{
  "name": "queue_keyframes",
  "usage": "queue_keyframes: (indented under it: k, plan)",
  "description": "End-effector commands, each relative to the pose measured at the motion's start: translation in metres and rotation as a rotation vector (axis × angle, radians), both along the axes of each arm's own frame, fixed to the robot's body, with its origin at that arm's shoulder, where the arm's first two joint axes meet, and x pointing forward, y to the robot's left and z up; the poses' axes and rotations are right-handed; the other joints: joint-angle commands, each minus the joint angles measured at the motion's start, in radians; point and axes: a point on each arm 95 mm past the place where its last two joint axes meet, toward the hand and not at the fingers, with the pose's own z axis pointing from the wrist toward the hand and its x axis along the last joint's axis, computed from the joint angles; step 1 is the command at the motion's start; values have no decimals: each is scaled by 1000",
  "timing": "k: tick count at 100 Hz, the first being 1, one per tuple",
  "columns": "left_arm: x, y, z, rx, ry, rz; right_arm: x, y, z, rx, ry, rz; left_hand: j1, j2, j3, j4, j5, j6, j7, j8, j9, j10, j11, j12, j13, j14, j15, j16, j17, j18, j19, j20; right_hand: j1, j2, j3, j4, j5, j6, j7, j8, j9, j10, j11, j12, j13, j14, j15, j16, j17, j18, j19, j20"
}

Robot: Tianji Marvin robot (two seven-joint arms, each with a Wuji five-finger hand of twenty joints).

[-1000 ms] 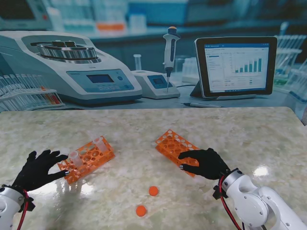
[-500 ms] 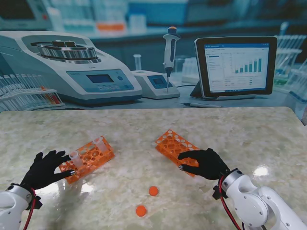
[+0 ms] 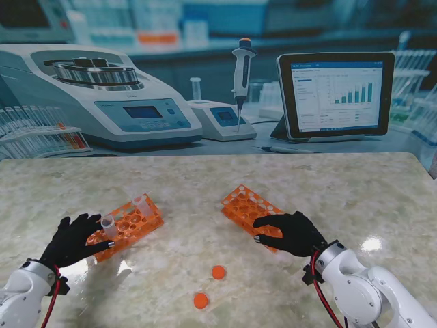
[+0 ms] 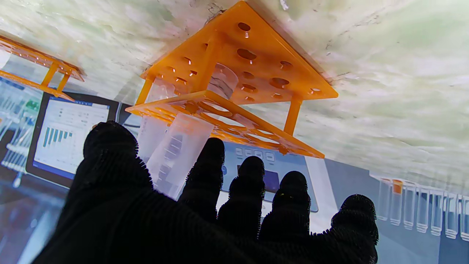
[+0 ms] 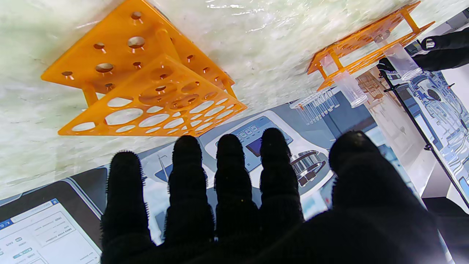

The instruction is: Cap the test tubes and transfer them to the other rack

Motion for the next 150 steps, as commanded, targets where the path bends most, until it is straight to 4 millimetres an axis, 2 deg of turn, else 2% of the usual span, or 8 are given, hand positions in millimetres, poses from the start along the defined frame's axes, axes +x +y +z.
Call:
queue_keyframes:
  k: [1, 23, 53, 58, 94, 116, 127, 150]
  plan:
    - [0, -2, -3, -4, 17, -1, -3, 2, -2, 1, 9, 4, 11, 14, 21, 2, -7, 4, -12, -17, -39, -29, -10, -17, -36, -34, -17, -15, -20, -22, -35, 5, -20, 20, -1, 13, -21, 1, -8, 6, -4, 3, 6, 8, -23, 4, -16, 16, -15, -3, -14, -1]
    - [1, -4, -6, 0, 30, 2, -3, 3, -2, 0, 11, 8, 40, 57, 32, 6, 2, -22, -3, -14, -35, -62, -1, -15, -39, -46, -16, -15, -27, -31, -38, 7, -19, 20, -1, 14, -19, 1, -8, 6, -3, 3, 7, 8, -22, 3, -15, 16, -15, -3, -13, 0]
    - [0, -4, -9, -26, 30, 19, -3, 4, -2, 0, 12, 12, 129, 130, 27, 16, 54, -162, 77, 4, -24, -128, 33, -12, -25, -77, -12, -11, -30, -55, -45, 3, -16, 21, -1, 14, -19, 2, -7, 7, -2, 3, 7, 8, -22, 4, -15, 16, -14, -2, -13, 0]
    - [0, -5, -9, -29, 28, 20, -3, 4, -2, -1, 13, 12, 143, 140, 23, 15, 63, -185, 106, 12, -20, -170, 45, -6, -22, -81, -12, -11, -29, -58, -46, 0, -16, 21, -1, 14, -19, 2, -7, 7, -2, 3, 7, 8, -22, 3, -16, 16, -15, -3, -13, 0]
    - [2, -9, -10, -53, 1, 16, -3, 5, -2, -2, 14, 13, 246, 95, 23, 7, 174, -305, 226, 82, 20, -231, 79, 13, 19, -99, -1, -5, -22, -61, -41, 1, -11, 22, -3, 14, -17, 2, -6, 7, -1, 1, 7, 8, -22, 2, -16, 16, -14, -4, -13, 0]
    - [3, -10, -10, -63, -7, 18, -3, 5, -2, -3, 18, 16, 242, 81, 16, 7, 176, -280, 229, 74, 27, -225, 83, 16, 30, -96, 1, -4, -16, -55, -39, 1, -9, 22, -4, 14, -15, 1, -6, 7, -1, 2, 7, 8, -21, 2, -15, 16, -13, -3, -13, 0]
    - [3, -9, -10, -60, -9, 19, -3, 6, -2, -3, 19, 16, 210, 83, 17, 9, 164, -170, 194, 43, 28, -212, 78, 15, 34, -92, 1, -4, -11, -50, -39, -1, -7, 23, -5, 15, -15, 2, -6, 7, -2, 1, 7, 8, -23, 3, -16, 16, -13, -3, -13, 0]
    - [3, -9, -10, -57, -30, 21, -3, 6, -1, -4, 21, 18, 183, 46, 18, 15, 160, -99, 151, 24, 42, -121, 63, 5, 44, -79, 5, 0, -7, -37, -37, -2, -6, 23, -7, 15, -15, 2, -6, 7, -1, 0, 7, 8, -22, 2, -15, 16, -14, -3, -13, 0]
